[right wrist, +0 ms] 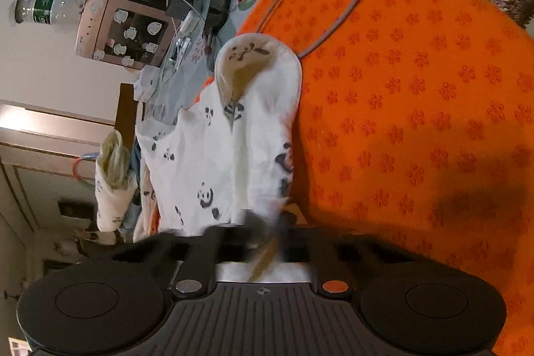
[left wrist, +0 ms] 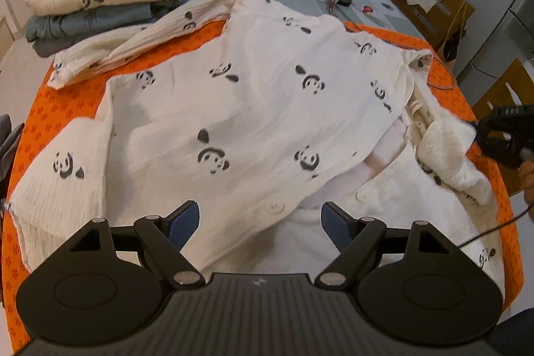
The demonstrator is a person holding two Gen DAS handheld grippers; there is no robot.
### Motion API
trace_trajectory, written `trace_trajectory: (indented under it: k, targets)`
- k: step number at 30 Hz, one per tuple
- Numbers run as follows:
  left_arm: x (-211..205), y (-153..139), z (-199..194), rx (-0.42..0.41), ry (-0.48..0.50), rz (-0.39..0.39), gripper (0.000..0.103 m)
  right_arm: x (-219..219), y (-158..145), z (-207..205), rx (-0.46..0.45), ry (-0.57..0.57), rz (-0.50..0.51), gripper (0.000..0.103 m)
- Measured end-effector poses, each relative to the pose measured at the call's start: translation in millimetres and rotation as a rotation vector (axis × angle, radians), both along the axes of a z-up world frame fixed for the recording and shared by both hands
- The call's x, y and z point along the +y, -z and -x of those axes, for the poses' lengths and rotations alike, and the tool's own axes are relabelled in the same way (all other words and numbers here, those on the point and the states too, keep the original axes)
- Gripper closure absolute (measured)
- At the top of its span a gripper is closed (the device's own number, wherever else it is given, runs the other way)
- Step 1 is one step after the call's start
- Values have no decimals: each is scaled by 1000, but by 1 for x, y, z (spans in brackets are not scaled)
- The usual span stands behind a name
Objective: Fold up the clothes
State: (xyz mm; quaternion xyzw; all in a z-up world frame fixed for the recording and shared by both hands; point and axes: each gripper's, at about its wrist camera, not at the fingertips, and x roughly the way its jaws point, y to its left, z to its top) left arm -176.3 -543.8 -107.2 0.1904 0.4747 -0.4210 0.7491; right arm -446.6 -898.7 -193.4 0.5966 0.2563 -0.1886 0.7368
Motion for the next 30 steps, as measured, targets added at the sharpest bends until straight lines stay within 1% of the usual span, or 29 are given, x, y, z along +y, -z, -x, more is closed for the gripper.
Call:
trace_trajectory:
  k: [3, 5, 8, 10, 12, 14, 17, 19, 20, 21, 23, 26, 30]
  targets:
    - [2, 3, 0, 6, -1, -8, 18, -11, -25, 3, 27, -10, 131, 96]
    - [0, 3, 1, 9, 10, -4, 18, -22, -45, 6, 68, -13, 234, 96]
    - [-5, 3, 5, 15, 40, 5, 18, -41, -69, 6, 171, -31, 393, 97]
    - [-9, 3, 7, 18, 61, 11, 18, -52, -75, 4, 247, -48, 474, 97]
    - [-12, 3, 9, 18, 75, 15, 18, -61, -74, 1, 331, -64, 541, 97]
    - [-13, 4, 10, 20, 75, 16, 18, -68, -66, -5, 384, -80, 573, 97]
    - [-12, 5, 9, 19, 60, 16, 18, -72, -43, -18, 442, -142, 596, 96]
    - [-10, 4, 6, 16, 34, 18, 18, -68, -32, -23, 494, -169, 623, 92]
    - [-7, 4, 5, 15, 19, 21, 18, -66, -30, -24, 516, -166, 638, 89]
    - [-4, 2, 3, 11, 3, 24, 18, -64, -31, -23, 530, -154, 656, 80]
    - [4, 0, 2, -2, -36, 28, 18, -61, -39, -20, 535, -120, 680, 70]
    - [20, -4, 0, -21, -100, 34, 18, -51, -59, -9, 515, -71, 708, 68]
    - [49, -7, -4, -56, -206, 37, 18, -29, -87, 4, 454, -74, 722, 62]
